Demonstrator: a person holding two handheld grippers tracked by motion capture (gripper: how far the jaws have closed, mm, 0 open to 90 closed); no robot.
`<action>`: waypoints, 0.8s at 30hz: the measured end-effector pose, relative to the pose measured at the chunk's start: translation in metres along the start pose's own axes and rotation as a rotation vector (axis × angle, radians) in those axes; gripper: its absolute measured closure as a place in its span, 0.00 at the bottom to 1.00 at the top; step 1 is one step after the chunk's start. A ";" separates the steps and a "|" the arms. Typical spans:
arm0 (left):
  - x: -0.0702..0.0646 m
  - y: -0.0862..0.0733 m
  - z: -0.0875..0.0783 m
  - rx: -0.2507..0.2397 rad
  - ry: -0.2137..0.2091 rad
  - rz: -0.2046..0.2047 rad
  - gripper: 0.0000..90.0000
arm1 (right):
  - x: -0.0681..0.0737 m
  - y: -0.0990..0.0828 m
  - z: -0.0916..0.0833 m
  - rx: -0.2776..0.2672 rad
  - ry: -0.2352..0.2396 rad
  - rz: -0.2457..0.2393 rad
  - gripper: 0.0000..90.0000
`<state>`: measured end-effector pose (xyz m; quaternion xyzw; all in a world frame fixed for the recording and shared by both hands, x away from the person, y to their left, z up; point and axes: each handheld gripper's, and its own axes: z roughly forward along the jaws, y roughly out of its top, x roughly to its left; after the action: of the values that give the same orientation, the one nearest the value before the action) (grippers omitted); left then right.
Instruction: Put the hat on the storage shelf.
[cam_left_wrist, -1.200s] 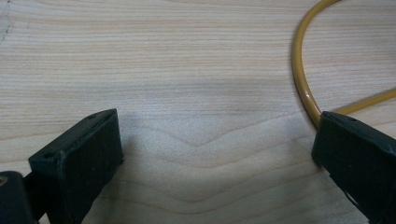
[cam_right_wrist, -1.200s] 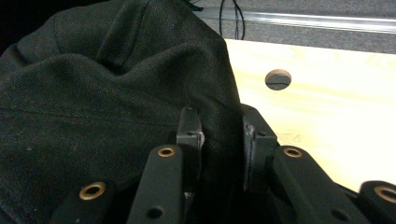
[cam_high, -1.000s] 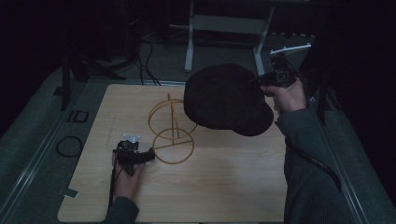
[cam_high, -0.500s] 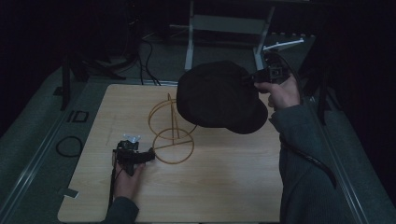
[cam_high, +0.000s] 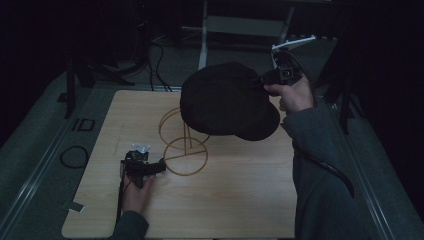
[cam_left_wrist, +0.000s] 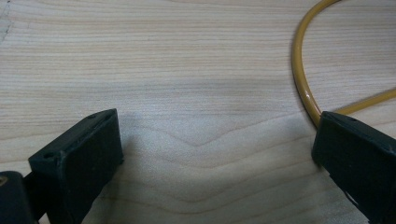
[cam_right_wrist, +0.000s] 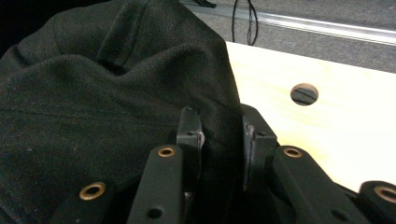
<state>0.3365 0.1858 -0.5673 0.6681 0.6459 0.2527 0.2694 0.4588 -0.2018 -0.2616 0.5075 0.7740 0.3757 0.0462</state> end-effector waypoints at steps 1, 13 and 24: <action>0.000 0.000 0.000 0.000 0.000 0.000 0.01 | 0.001 0.001 0.001 0.002 0.000 -0.001 0.82; 0.000 0.000 0.000 -0.001 0.003 0.002 0.01 | 0.017 0.008 0.010 0.005 0.021 -0.022 0.81; 0.000 0.000 0.000 -0.001 0.003 0.003 0.01 | 0.025 0.013 0.021 0.016 0.028 -0.024 0.81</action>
<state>0.3365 0.1860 -0.5673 0.6687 0.6451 0.2545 0.2683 0.4659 -0.1675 -0.2609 0.4932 0.7837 0.3760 0.0356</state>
